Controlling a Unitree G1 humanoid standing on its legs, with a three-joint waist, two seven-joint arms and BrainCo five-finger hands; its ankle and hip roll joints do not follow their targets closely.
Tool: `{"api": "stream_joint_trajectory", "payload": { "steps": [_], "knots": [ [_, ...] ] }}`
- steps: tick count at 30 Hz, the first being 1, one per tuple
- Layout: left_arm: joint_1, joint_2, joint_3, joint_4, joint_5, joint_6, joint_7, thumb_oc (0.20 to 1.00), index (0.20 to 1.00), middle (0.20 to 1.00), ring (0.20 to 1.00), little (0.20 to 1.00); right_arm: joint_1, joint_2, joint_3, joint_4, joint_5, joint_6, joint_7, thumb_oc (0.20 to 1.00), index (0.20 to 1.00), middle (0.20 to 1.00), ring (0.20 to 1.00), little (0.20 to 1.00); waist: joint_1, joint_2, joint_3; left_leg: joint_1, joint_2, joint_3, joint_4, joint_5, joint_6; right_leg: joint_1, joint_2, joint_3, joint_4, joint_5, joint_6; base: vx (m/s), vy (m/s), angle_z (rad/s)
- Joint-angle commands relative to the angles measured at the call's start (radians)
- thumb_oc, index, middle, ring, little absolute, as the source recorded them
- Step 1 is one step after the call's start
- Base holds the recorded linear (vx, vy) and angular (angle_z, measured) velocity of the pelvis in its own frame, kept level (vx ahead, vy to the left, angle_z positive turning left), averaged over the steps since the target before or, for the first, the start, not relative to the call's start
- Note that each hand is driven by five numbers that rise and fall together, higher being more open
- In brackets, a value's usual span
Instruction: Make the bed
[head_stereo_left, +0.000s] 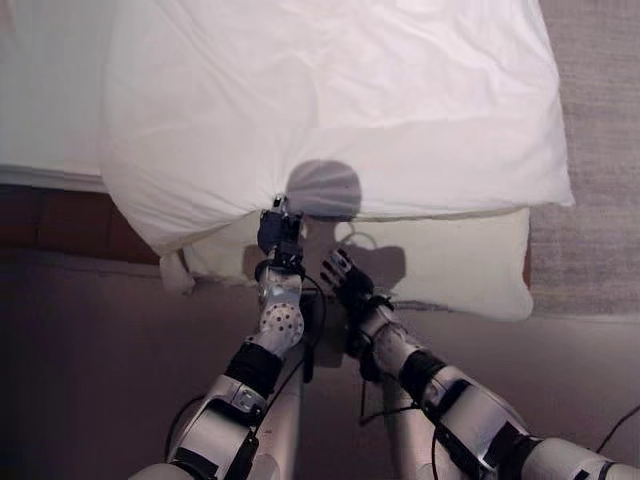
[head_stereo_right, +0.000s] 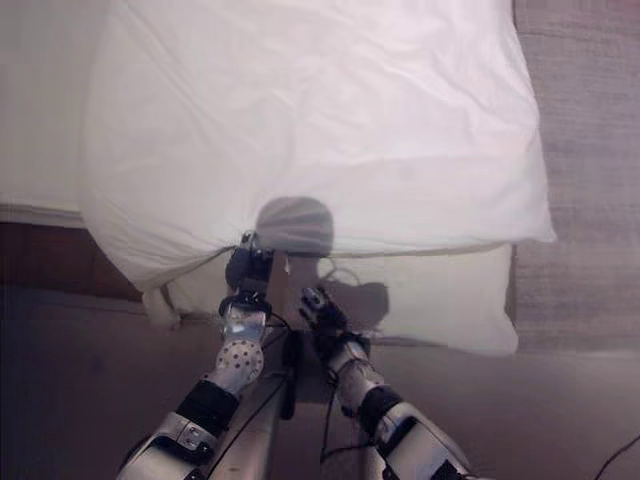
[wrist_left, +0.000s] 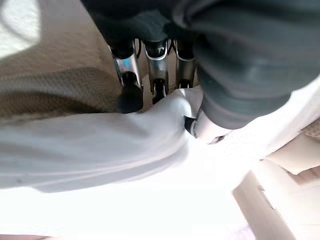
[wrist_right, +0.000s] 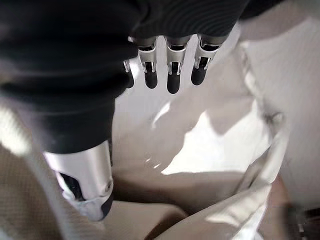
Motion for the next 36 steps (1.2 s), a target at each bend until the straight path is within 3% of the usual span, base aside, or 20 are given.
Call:
{"api": "stream_joint_trajectory", "payload": {
  "steps": [1,9,14,18,21,26,36],
  "knots": [
    [-0.004,0.013,0.021,-0.172,0.047,-0.100,-0.037,0.200,0.200,0.200,0.200,0.200,0.064,0.016,-0.035,-0.056,0.051,-0.054,-0.012,1.000,1.000,1.000,1.000,1.000,0.024,0.059,-0.054,-0.027,-0.020,0.007,-0.037,0.028,-0.012,0.028,-0.043,0.034,-0.067,0.069,0.119,0.04,0.023,0.32],
    [0.016,0.042,0.082,-0.233,0.094,-0.145,0.035,0.200,0.200,0.200,0.200,0.200,0.000,-0.003,-0.188,-0.191,0.158,-0.179,-0.064,1.000,1.000,1.000,1.000,1.000,0.042,0.078,-0.053,-0.034,-0.034,-0.006,-0.018,0.015,-0.007,0.030,-0.061,0.014,-0.044,0.046,0.120,0.03,0.024,0.08],
    [0.034,0.055,0.153,-0.233,0.129,-0.175,0.079,0.200,0.200,0.200,0.200,0.200,-0.023,-0.030,-0.241,-0.296,0.141,-0.235,-0.084,1.000,1.000,1.000,1.000,1.000,0.042,0.075,-0.061,-0.039,-0.032,0.003,-0.008,0.006,-0.003,0.020,-0.060,0.025,-0.037,0.039,0.119,0.03,0.031,0.02],
    [0.037,0.056,0.159,-0.234,0.134,-0.175,0.091,0.200,0.200,0.200,0.200,0.200,-0.019,-0.037,-0.245,-0.308,0.136,-0.243,-0.091,1.000,1.000,1.000,1.000,1.000,0.042,0.073,-0.063,-0.040,-0.032,0.005,-0.007,0.004,-0.002,0.016,-0.060,0.028,-0.034,0.038,0.119,0.01,0.016,0.00],
    [0.067,0.075,0.221,-0.253,0.175,-0.187,0.142,0.200,0.200,0.200,0.200,0.200,-0.004,-0.083,-0.315,-0.394,0.117,-0.298,-0.119,1.000,1.000,1.000,1.000,1.000,0.031,0.066,-0.075,-0.049,-0.033,0.015,-0.013,0.002,0.001,-0.001,-0.060,0.034,-0.038,0.041,0.122,0.01,0.042,-0.02],
    [0.088,0.091,0.277,-0.266,0.207,-0.199,0.175,0.200,0.200,0.200,0.200,0.200,0.000,-0.120,-0.376,-0.402,0.100,-0.322,-0.146,1.000,1.000,1.000,1.000,1.000,0.022,0.067,-0.086,-0.058,-0.031,0.023,-0.021,0.000,0.005,-0.017,-0.060,0.042,-0.043,0.048,0.126,0.00,0.029,-0.04],
    [0.097,0.111,0.312,-0.277,0.235,-0.199,0.185,0.200,0.200,0.200,0.200,0.200,0.027,-0.177,-0.414,-0.377,0.055,-0.296,-0.153,1.000,1.000,1.000,1.000,1.000,0.013,0.064,-0.105,-0.070,-0.028,0.029,-0.029,0.008,0.007,-0.035,-0.059,0.047,-0.045,0.055,0.126,0.00,0.000,0.00]
  ]
}}
